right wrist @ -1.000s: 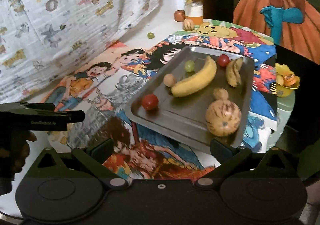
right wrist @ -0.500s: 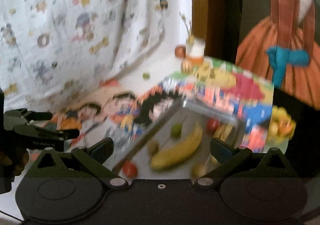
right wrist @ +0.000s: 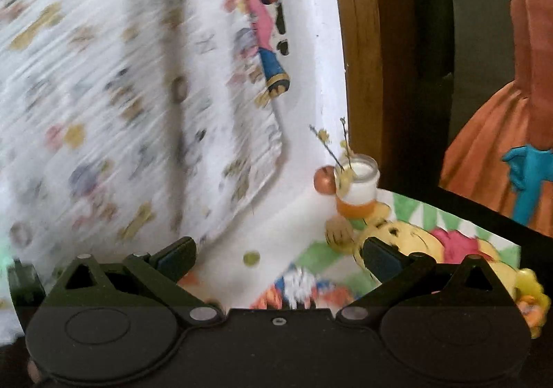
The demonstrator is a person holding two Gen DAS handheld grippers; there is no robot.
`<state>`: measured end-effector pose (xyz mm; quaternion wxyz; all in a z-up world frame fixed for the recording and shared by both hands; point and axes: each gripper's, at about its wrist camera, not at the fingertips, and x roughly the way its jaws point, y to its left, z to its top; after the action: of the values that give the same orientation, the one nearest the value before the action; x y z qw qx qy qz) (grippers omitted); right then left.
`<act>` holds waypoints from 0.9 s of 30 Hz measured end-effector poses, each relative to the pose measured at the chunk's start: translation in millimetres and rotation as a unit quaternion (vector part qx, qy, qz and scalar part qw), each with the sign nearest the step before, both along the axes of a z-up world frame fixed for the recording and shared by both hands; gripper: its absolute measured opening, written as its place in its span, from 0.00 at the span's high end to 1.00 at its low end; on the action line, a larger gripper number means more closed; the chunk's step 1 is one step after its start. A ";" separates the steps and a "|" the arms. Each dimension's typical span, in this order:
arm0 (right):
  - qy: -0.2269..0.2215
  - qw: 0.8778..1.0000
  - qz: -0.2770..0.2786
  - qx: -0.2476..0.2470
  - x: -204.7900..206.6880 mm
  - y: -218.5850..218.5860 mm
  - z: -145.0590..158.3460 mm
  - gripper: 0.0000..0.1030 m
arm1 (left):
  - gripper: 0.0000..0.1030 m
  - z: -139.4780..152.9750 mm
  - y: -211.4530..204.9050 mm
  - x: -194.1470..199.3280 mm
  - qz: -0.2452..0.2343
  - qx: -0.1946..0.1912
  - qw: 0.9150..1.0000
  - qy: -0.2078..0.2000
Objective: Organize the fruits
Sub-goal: 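Move both tools toward the fruits by the wall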
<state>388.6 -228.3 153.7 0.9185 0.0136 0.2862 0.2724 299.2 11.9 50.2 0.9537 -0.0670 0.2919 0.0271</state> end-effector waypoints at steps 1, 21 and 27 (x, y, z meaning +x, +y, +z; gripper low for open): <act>-0.002 1.000 -0.002 0.002 12.2 2.3 -8.3 0.01 | 0.00 -6.9 1.7 13.9 0.003 -0.008 1.000 0.003; 0.044 0.998 -0.042 -0.015 189.6 49.0 -162.6 0.03 | 0.00 -100.3 15.5 146.1 0.050 -0.064 0.997 0.010; 0.051 0.997 -0.042 -0.026 200.1 58.1 -186.1 0.10 | 0.03 -107.7 11.3 149.0 0.035 -0.057 0.998 0.006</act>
<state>588.7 -170.2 -32.5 0.9135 0.0154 0.3386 0.2249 448.2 23.3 -57.6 0.9449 -0.1317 0.2964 0.0443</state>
